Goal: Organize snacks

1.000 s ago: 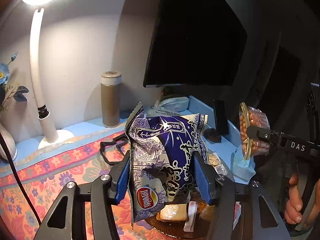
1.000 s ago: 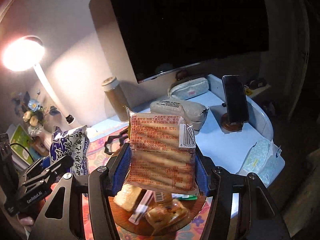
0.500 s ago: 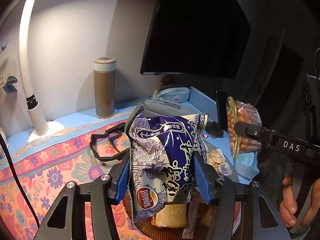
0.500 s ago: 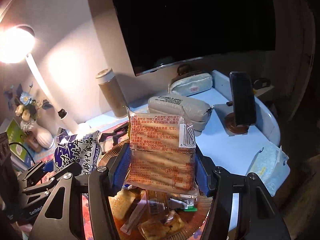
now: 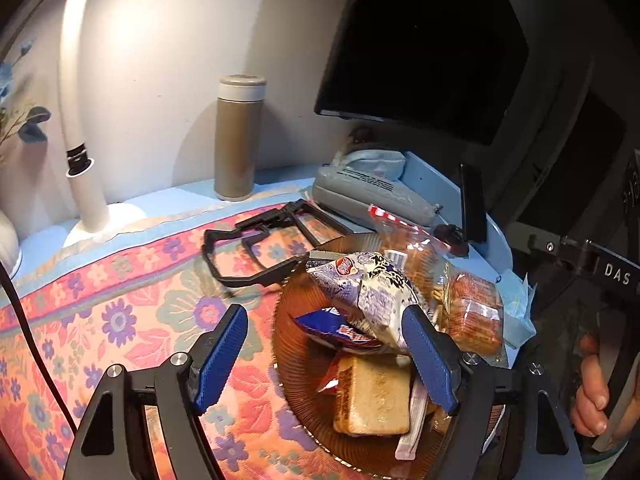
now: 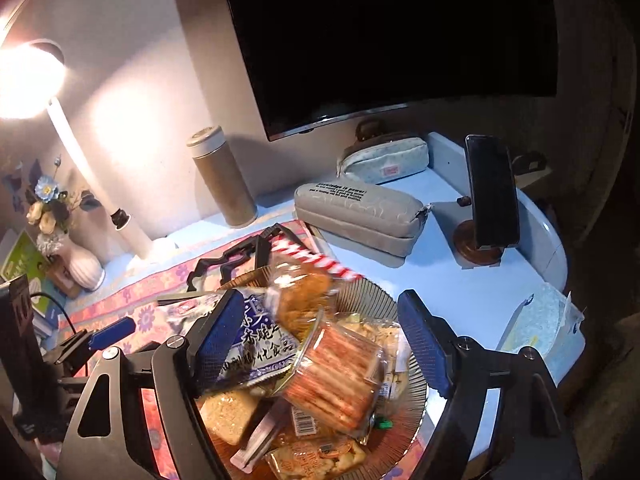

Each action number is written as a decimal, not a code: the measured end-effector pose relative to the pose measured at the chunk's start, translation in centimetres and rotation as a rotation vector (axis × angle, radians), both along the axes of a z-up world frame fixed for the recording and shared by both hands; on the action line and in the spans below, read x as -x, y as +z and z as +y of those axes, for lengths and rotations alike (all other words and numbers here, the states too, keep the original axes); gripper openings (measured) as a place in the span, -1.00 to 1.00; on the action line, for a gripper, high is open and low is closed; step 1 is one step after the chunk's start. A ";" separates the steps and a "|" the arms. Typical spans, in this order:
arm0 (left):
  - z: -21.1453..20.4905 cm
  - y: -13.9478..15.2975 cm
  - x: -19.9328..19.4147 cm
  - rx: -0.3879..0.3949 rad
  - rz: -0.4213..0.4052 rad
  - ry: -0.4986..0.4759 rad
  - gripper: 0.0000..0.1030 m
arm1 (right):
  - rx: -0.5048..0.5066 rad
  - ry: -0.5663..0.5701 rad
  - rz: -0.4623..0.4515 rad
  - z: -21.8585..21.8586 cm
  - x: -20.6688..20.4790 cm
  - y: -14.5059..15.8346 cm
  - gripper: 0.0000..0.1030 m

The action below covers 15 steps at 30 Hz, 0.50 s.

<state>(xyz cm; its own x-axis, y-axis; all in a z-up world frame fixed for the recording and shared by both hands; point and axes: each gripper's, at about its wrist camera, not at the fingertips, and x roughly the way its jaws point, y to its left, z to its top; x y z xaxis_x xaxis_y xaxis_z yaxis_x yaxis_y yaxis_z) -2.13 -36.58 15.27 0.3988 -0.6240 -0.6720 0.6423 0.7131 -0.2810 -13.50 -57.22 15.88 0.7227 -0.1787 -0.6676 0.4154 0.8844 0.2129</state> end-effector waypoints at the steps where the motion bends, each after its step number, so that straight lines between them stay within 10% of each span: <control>1: 0.4 0.1 0.1 0.001 -0.004 0.008 0.49 | -0.003 0.003 0.001 0.1 0.0 -0.1 0.53; 15: 7.3 2.9 2.5 0.004 -0.111 0.114 0.49 | 0.009 0.078 -0.029 4.6 -0.2 1.3 0.53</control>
<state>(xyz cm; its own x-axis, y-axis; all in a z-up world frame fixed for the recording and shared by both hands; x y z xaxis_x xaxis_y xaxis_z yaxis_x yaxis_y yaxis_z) -4.67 -29.23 18.13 0.5386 -0.5733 -0.6174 0.5847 0.7820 -0.2160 -13.31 -52.62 17.23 0.7536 -0.1267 -0.6450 0.3385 0.9159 0.2156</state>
